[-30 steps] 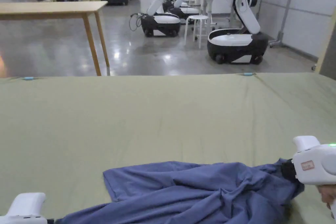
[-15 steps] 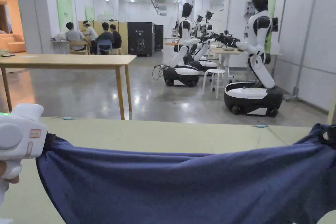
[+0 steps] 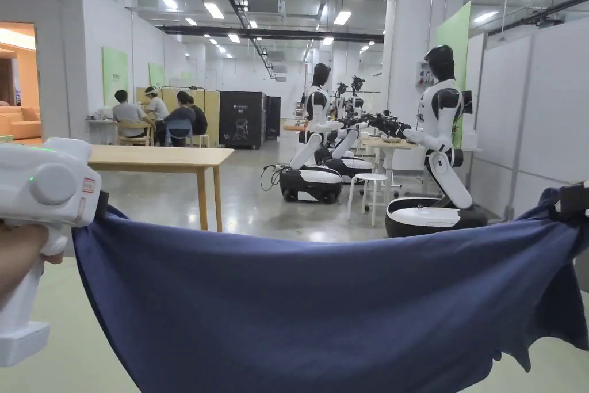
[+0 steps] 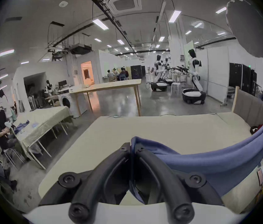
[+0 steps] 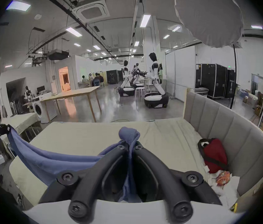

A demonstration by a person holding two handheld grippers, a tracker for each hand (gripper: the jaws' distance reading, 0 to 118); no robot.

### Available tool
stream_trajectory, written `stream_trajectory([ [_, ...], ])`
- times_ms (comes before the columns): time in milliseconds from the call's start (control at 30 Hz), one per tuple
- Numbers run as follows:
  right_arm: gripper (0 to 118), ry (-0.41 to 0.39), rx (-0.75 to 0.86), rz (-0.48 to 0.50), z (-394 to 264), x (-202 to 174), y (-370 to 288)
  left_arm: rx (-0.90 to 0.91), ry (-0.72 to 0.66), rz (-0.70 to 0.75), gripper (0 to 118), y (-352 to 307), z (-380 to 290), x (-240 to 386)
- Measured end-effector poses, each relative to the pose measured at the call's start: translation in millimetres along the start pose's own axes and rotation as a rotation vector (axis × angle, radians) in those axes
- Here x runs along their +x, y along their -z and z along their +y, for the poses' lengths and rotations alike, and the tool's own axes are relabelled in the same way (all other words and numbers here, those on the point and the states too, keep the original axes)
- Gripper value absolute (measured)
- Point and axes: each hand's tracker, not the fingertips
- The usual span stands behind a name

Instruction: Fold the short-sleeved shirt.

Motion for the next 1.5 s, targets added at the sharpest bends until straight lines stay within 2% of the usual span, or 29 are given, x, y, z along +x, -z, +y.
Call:
stream_trajectory([
  [100, 5, -0.022, 0.010, -0.033, 22, -5, 23, 0.005, 0.003, 0.037, 1, 17, 17, 12],
  [333, 5, 0.020, 0.038, -0.064, 61, -6, 79, 0.015, 0.010, 0.094, 1, 61, 46, 31],
  [533, 5, 0.020, 0.034, -0.078, 71, -15, 131, 0.037, 0.005, 0.131, 1, 97, 54, 46],
  [633, 5, 0.025, 0.017, -0.084, 58, -15, 154, 0.024, 0.040, 0.141, 1, 113, 44, 53],
  [733, 5, 0.036, -0.019, -0.085, 33, -15, 175, 0.011, 0.000, 0.130, 1, 127, 20, 53],
  [867, 5, 0.040, -0.108, -0.073, -34, -15, 181, -0.063, 0.034, 0.104, 1, 140, -33, 56],
  [967, 5, 0.000, -0.149, -0.057, -95, -16, 165, -0.161, 0.012, 0.028, 1, 135, -89, 51],
  [1100, 5, 0.054, -0.195, -0.023, -181, -10, 121, -0.217, 0.021, 0.004, 1, 109, -175, 43],
  [1133, 5, 0.043, -0.227, 0.001, -198, -8, 110, -0.262, -0.005, 0.004, 1, 102, -194, 40],
  [1200, 5, 0.048, -0.253, -0.019, -228, -3, 85, -0.305, -0.030, -0.046, 1, 84, -223, 32],
  [1233, 5, 0.042, -0.260, 0.008, -240, 0, 73, -0.299, -0.049, -0.025, 1, 74, -232, 28],
  [1333, 5, -0.003, -0.299, -0.012, -275, 0, 40, -0.322, -0.050, -0.048, 1, 46, -254, 18],
  [1500, 5, 0.056, -0.289, -0.006, -303, 10, -15, -0.317, -0.072, -0.075, 1, -4, -271, 1],
])
